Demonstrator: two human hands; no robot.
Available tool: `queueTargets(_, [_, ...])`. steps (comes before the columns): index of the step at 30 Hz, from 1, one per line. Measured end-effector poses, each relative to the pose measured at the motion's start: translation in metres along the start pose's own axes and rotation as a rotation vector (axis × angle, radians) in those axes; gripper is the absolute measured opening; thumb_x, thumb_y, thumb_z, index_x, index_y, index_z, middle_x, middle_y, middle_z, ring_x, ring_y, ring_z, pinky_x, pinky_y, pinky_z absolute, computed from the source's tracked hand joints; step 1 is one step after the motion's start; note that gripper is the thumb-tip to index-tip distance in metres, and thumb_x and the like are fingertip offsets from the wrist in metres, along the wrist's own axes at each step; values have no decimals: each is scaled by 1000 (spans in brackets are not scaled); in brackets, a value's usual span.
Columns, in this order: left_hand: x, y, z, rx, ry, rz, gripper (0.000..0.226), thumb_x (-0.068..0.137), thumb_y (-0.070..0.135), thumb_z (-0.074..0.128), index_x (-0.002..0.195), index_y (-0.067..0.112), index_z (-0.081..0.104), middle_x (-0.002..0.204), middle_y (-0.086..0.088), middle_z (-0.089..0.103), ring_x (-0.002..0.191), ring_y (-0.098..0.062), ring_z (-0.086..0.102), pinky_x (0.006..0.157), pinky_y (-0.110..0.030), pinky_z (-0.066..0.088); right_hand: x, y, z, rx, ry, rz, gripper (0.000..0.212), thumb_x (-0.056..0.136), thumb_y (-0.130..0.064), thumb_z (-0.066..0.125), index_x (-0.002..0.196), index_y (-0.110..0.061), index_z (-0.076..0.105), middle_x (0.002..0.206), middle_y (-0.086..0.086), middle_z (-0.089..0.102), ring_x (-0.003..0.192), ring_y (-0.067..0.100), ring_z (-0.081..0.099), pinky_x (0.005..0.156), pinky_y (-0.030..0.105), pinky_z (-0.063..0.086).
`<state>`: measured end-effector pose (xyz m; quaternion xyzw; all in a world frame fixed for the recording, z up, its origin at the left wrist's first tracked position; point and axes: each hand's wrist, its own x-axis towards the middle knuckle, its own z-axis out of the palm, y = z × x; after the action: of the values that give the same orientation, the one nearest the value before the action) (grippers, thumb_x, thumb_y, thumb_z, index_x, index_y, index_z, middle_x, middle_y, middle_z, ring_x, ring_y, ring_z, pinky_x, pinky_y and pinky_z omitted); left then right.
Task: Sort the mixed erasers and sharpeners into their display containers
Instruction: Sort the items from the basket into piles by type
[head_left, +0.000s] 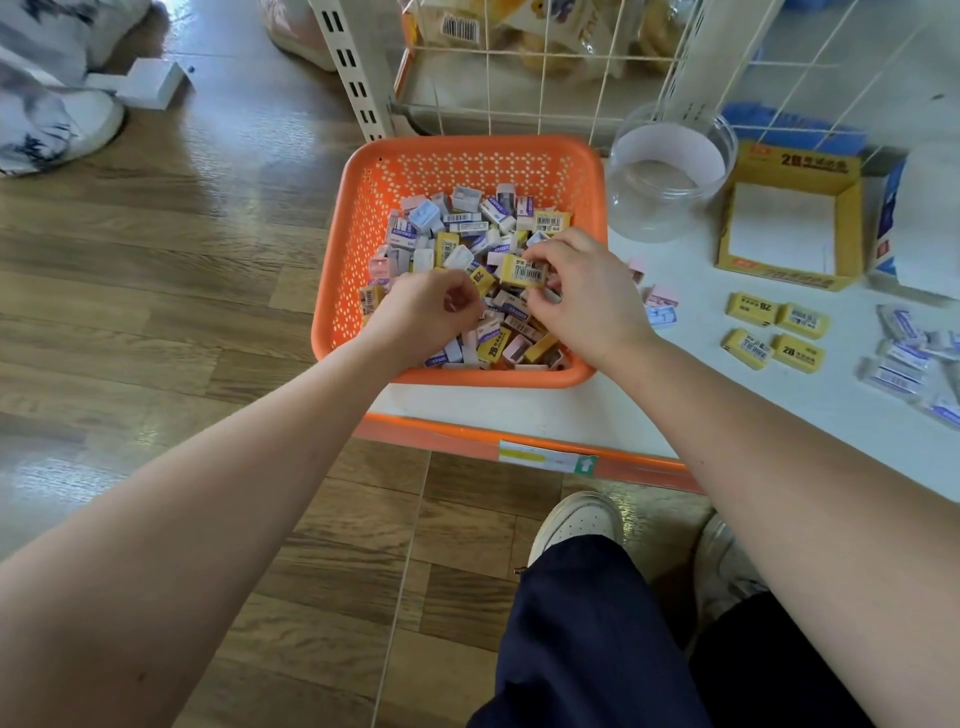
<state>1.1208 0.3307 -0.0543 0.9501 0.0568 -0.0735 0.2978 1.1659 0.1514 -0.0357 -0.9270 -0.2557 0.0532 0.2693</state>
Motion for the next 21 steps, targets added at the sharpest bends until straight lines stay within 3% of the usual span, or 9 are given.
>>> queueTargets(4, [10,-2,5,241,15,-25,44,88,28,63,128,15,51,123,-9,49,116,-28,45,92,-41,44,0,0,1,1,13,0,38,87,-16,57,124,-13,57,123,3,53,104,18,56,88,27,43])
queueTargets(6, [14,2,8,330,-1,-24,51,88,31,62,135,16,46,128,-10,43,122,-29,40,93,-43,43,1,1,1,6,25,1,38,87,-17,57,125,-13,57,123,3,53,104,18,57,88,27,44])
queueTargets(11, [20,6,13,342,53,-95,41,89,36,61,125,17,55,122,-8,45,117,-26,44,77,-39,45,0,1,-1,-5,32,2,38,88,-18,57,125,-14,56,124,3,53,105,18,56,89,27,44])
queueTargets(15, [17,11,7,273,109,-102,43,86,35,62,124,17,55,126,-6,48,114,-26,47,77,-37,44,1,-1,-5,-32,-7,-3,38,88,-20,57,125,-15,56,124,1,52,106,16,54,86,23,40])
queueTargets(21, [22,49,-14,56,221,-47,32,86,27,64,115,15,59,106,-3,65,86,-16,58,72,-29,47,8,4,-47,20,-110,23,39,82,-18,65,120,-12,60,118,5,57,105,17,53,82,16,35])
